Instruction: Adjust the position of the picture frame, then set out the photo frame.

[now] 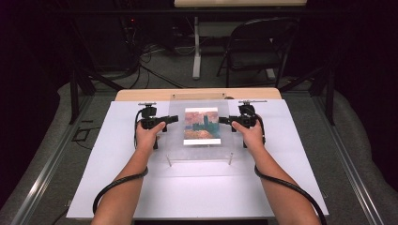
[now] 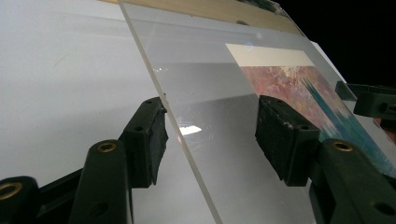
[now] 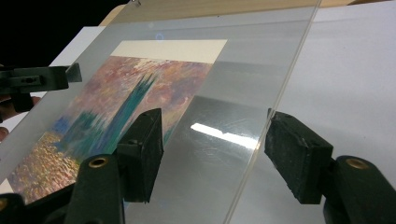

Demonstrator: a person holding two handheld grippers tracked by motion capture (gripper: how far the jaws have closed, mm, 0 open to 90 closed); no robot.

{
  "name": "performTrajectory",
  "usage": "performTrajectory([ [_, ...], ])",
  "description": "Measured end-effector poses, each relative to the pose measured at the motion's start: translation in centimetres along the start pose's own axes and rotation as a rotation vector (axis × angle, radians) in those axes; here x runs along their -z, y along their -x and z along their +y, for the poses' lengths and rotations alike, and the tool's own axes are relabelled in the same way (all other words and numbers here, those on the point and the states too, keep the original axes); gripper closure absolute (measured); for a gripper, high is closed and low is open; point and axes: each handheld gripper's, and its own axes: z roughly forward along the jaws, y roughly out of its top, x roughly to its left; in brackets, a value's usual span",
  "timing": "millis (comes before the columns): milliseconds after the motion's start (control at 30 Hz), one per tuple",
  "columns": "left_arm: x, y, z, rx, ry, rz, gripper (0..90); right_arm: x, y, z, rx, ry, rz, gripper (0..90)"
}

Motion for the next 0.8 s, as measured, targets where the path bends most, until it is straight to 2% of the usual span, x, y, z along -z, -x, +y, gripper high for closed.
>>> performTrajectory([
  [433, 0.9, 0.4, 0.3, -0.02, 0.015, -0.006, 46.5, 0.7, -0.7, 0.3, 0.032, 0.006, -0.009, 37.7],
  [800, 2.0, 1.3, 0.7, -0.036, 0.029, -0.003, 49.7, 1.7, -1.5, 0.7, 0.058, 0.017, -0.021, 40.5],
])
